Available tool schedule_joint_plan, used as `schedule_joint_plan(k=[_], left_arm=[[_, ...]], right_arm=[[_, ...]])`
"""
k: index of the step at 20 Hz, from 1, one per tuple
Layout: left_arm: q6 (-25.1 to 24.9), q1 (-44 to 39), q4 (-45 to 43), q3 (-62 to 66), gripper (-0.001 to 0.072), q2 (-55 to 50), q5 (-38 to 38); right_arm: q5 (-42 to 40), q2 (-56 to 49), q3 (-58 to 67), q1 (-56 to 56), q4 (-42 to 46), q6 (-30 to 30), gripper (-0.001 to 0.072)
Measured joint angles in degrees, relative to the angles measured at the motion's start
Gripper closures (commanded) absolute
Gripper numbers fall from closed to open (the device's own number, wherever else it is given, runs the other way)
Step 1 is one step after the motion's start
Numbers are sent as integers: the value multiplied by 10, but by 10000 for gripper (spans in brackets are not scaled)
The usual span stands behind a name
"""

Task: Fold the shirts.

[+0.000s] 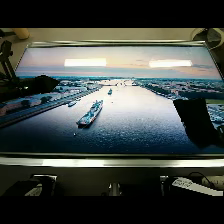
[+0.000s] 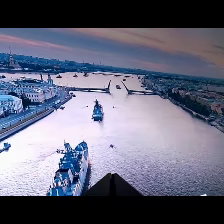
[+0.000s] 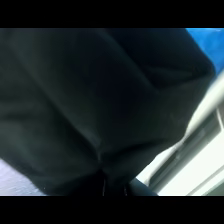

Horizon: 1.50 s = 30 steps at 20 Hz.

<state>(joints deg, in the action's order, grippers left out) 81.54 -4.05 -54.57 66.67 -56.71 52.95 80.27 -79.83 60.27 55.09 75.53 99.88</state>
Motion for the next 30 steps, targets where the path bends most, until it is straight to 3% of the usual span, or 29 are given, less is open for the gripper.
schedule_joint_plan(k=[6, 7, 9, 13, 16, 19, 20, 21, 22, 26, 30], left_arm=[[-1, -1, -1, 0, 675, 0, 0], [-1, -1, -1, 0, 675, 0, 0], [-1, 0, -1, 0, 675, 0, 0], [-1, -1, -1, 0, 677, -5, -3], [0, -7, -23, 16, 679, -24, -8], [60, -48, -181, 89, 666, -93, 40], [86, -64, -246, 118, 515, -123, 66], [108, -79, -300, 144, 157, -153, 93], [127, -92, -339, 165, -11, -183, 122], [156, -121, -365, 171, -11, -261, 232], [163, -133, -368, 143, -12, -264, 230]], right_arm=[[-23, 38, -85, 3, 74, 28, 685], [-23, 41, -91, 3, 84, 28, 541], [-23, 45, -95, 3, 106, 27, -1], [-23, 49, -41, 4, 123, -8, 11], [-28, 50, 76, -5, 113, -35, 16], [-73, 50, 198, -78, 91, -77, 16], [-89, 50, 227, -121, 89, -90, 22], [-94, 49, 248, -170, 82, -98, 22], [-92, 44, 261, -219, 79, -101, 22], [4, -19, 284, -388, 71, -101, 51], [74, -71, 290, -466, 59, -92, 36]])
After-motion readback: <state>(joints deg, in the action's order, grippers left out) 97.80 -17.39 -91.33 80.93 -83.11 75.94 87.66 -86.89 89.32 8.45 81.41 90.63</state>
